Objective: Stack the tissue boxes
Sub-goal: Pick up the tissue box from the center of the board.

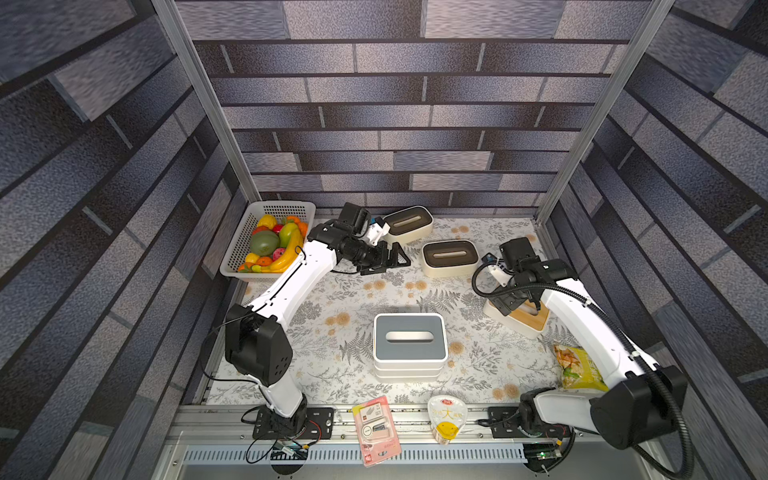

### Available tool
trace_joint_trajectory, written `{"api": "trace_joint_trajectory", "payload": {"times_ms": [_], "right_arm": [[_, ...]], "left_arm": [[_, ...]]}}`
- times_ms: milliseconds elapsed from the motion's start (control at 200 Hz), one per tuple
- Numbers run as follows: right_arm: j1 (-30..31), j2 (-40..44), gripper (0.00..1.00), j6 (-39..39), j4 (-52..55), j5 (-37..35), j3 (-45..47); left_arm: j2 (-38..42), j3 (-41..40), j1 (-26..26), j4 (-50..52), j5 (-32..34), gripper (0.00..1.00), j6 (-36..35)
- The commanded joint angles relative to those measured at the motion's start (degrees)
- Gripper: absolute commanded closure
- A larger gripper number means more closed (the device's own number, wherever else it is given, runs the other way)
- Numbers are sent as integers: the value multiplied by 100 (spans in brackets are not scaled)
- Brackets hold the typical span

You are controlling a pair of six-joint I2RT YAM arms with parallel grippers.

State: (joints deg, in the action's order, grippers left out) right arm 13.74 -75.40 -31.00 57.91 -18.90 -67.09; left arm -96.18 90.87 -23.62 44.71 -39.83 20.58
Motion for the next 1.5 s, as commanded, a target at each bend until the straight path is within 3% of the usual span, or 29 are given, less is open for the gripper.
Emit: {"api": "trace_joint_trajectory", "payload": {"times_ms": [0,170,356,797,1498], "right_arm": [[-293,-218,6,-1298,415,320,160],[-539,-424,6,-1709,142,979,212],[-550,-1398,14,-1600,58,699,129],[-940,-1908,21,-1545,-417,820,148],[-1128,-1918,32,-1553,-568,1143,273]], "left_arm": [[85,-324,12,-641,-197,0,-447],[285,-888,148,-1307,-529,0,-657],[367,-1500,347,-2012,-629,0,-442],[251,-1457,331,-1682,-439,0,-537],[127,-1422,235,-1596,-425,0,-588]]}}
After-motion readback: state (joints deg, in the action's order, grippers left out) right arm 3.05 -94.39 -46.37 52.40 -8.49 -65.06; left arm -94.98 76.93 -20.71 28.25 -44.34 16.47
